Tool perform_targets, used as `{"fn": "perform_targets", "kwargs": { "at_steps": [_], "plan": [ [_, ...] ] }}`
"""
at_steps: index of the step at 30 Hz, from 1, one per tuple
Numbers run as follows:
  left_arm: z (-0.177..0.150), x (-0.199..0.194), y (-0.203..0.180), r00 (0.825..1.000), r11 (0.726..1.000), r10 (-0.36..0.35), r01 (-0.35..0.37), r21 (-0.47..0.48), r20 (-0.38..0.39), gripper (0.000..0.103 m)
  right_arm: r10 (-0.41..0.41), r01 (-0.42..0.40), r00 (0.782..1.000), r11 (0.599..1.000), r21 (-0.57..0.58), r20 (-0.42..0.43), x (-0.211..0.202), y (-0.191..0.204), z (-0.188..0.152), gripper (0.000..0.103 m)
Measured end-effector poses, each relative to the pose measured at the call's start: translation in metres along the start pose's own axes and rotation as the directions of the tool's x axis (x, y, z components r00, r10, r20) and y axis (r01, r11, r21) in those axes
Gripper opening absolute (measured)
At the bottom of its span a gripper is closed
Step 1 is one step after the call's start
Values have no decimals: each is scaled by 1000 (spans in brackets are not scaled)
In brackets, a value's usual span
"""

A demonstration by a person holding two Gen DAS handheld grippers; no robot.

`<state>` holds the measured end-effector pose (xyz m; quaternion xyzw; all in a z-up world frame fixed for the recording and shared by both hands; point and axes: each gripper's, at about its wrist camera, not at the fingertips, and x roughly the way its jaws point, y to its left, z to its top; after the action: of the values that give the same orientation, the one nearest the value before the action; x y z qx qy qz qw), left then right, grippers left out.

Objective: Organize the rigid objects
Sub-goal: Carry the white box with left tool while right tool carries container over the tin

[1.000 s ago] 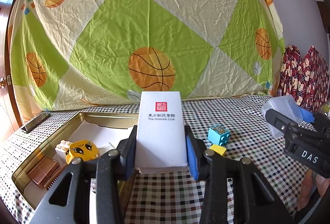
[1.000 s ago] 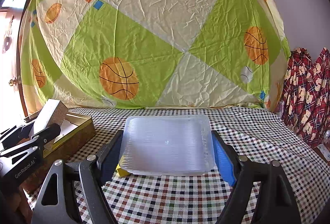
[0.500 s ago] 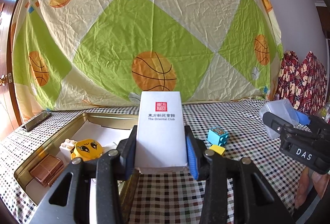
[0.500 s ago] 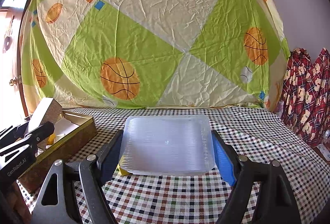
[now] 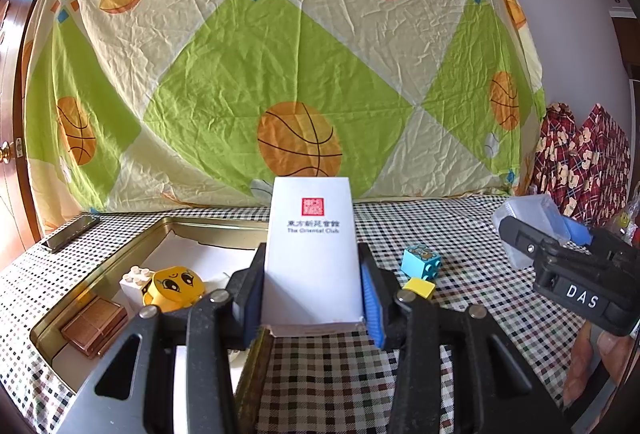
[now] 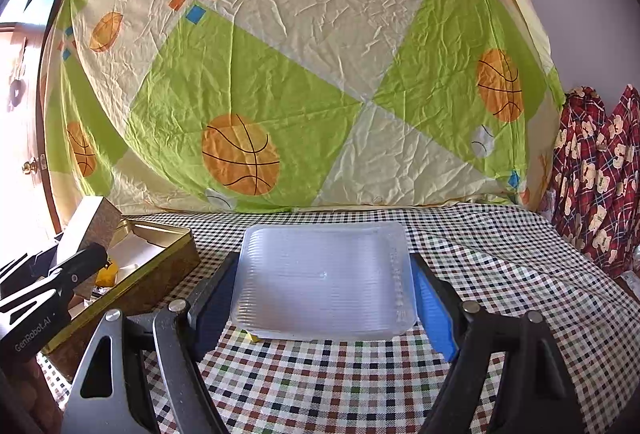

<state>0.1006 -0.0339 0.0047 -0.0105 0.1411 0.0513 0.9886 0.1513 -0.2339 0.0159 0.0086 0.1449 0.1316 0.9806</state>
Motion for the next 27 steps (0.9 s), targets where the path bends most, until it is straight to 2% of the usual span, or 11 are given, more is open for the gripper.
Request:
{"fn": "perform_targets", "kwargs": {
  "at_steps": [27],
  "plan": [
    [-3,-18,25,1000,999,2,-2,-42,15,41,110,-110,994,994,-12,-13,4,45,-4,82]
  ]
}}
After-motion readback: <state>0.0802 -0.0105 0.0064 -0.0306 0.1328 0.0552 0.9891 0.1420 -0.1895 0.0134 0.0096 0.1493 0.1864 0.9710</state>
